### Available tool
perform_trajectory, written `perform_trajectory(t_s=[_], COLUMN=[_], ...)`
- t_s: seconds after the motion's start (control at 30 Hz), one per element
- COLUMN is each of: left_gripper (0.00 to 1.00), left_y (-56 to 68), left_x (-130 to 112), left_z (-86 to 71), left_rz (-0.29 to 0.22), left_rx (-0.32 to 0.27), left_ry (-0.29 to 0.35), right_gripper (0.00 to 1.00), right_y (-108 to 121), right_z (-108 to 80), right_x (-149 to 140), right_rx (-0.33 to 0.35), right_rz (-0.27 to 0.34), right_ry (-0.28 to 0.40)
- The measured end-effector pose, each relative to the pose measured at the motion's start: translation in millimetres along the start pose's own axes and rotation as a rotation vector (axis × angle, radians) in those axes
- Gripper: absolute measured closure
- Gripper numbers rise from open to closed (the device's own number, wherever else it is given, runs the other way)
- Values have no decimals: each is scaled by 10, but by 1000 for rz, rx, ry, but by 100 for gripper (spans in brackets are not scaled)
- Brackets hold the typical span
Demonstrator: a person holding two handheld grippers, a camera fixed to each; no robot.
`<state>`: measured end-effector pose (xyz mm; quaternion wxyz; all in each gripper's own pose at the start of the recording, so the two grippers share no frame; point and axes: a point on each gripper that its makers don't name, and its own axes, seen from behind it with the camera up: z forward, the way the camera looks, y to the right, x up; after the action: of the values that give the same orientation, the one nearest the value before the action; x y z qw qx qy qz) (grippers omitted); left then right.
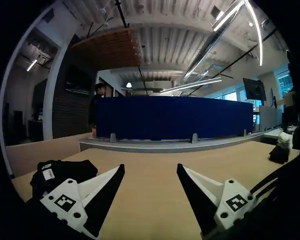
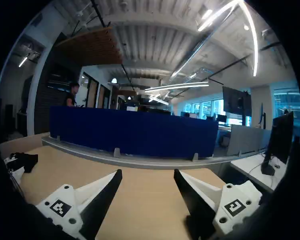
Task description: Fold towel
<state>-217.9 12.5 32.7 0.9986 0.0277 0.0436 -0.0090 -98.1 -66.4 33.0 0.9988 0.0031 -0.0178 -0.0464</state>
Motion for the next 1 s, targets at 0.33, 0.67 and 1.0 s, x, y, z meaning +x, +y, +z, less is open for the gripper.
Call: perform_trajectory(t_s=[0.33, 0.67, 1.0], left_gripper=[3, 3, 3], left_y=[-43, -9, -1], left_x=[-116, -180, -170], left_z=[5, 6, -11], left_rz=[-4, 15, 18], left_rx=[11, 6, 9], left_ry=[-8, -27, -27], right_gripper=[0, 0, 0], right_y=[-30, -34, 59], right_z=[-11, -1, 35], right_x=[65, 70, 84], right_rx=[2, 12, 12], right_rz=[-7, -5, 16], right_ry=[9, 10, 36])
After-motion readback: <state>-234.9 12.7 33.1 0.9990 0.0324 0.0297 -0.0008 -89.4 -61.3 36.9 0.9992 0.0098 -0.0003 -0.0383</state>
